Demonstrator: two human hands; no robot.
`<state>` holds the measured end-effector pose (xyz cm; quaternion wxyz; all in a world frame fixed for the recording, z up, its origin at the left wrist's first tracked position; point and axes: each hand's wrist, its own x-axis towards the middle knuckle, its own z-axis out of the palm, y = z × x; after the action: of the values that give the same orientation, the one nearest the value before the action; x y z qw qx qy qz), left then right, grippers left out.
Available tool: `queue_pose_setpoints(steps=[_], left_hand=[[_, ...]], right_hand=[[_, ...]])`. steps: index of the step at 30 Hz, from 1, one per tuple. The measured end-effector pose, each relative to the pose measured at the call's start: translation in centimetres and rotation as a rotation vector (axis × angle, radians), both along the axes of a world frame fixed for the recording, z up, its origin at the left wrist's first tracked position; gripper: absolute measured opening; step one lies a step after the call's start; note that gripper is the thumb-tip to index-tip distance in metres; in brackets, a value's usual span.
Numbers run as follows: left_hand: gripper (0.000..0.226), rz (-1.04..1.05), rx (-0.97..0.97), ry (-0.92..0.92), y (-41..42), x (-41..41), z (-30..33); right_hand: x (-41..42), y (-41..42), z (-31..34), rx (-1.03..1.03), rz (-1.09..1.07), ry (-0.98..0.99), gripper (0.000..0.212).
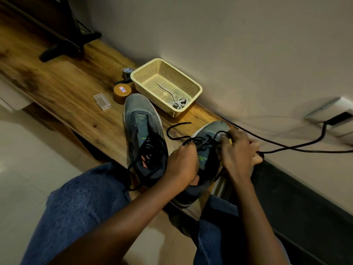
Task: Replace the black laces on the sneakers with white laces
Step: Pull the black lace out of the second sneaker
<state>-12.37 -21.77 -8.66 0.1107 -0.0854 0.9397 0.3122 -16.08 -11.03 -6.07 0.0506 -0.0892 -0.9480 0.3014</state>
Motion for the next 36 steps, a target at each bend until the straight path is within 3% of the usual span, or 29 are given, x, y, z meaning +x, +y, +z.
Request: queue_pose_setpoints(steps=[2,5,12,16,21,24,28,34,36], left_hand=[[0.022,0.006,0.002,0.016,0.2,0.0,-0.1],[0.022,0.017,-0.006,0.03,0.2,0.0,-0.2],[0.024,0.013,-0.017,0.043,0.2,-0.1,-0.2],[0.024,0.005,0.005,0.05,0.3,0.0,-0.1],[0.025,-0.005,-0.007,0.035,0.0,0.0,-0.2],[0.025,0.0,-0.016,0.037,0.1,0.0,-0.1],[0.024,0.009,-0.016,0.038,0.3,0.0,-0.2],[0.024,0.015,-0.022,0.032,0.1,-0.1,-0.2],[0.023,0.02,-0.022,0.024,0.1,-0.1,-0.2]], right_hand=[[-0.1,-0.1,-0.6,0.18,0.098,-0.197,0.031],[-0.1,-0.6,-1.8,0.205,0.199,-0.292,0.041],[-0.2,-0.9,-2.7,0.175,0.174,-0.161,0.026],[0.2,-1.4,-2.5,0.053,0.017,0.013,0.027],[-0.2,-1.0,-2.6,0.208,0.073,-0.242,0.036],[-0.3,-1.1,-2.9,0.188,0.09,-0.201,0.033],[0.2,-1.3,-2.1,0.156,-0.055,-0.002,0.031],[-0.1,-1.0,-2.3,0.218,0.087,-0.248,0.038],[0.0,-1.0,-2.3,0.214,0.087,-0.223,0.033]])
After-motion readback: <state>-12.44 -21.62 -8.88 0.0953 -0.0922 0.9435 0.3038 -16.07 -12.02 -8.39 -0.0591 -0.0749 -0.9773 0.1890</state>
